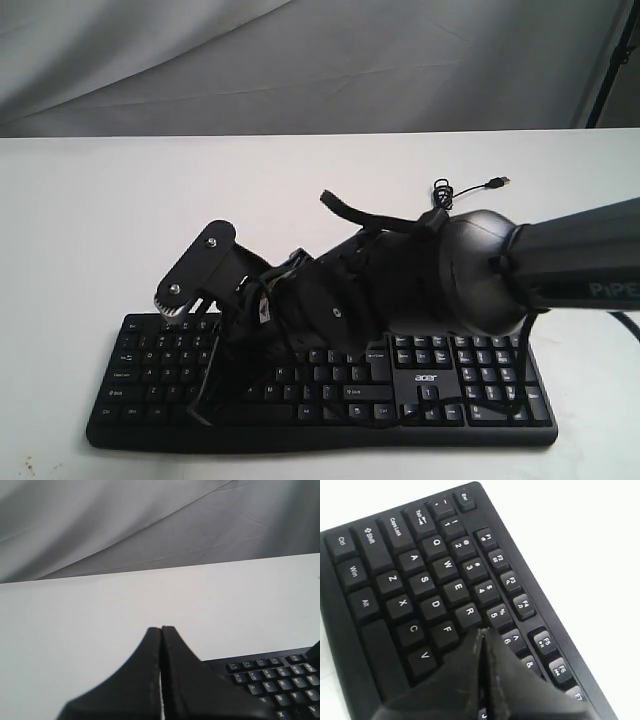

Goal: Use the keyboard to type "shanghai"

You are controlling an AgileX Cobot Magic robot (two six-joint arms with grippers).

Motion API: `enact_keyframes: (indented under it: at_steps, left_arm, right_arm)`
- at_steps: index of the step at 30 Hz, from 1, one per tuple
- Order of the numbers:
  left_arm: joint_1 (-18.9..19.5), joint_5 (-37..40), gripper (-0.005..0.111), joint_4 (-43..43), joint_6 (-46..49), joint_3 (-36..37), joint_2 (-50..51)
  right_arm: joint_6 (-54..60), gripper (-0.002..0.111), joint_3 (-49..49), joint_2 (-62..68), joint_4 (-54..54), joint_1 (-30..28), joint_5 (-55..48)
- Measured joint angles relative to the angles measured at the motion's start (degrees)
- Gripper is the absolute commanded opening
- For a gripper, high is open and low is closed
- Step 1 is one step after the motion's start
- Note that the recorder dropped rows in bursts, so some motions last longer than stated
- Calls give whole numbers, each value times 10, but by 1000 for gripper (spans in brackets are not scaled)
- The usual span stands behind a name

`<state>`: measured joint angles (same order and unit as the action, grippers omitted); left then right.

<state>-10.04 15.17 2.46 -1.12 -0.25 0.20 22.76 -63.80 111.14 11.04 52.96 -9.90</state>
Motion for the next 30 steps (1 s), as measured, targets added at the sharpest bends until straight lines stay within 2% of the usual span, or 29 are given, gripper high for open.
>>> enact_keyframes:
  at_steps: [8,30]
  left_arm:
    - [0,0,0,0,0,0,0]
    - [0,0,0,0,0,0,0]
  right_arm:
    - [2,0,18,-1,0,-9,-19]
    - [2,0,26,13,-1,2,15]
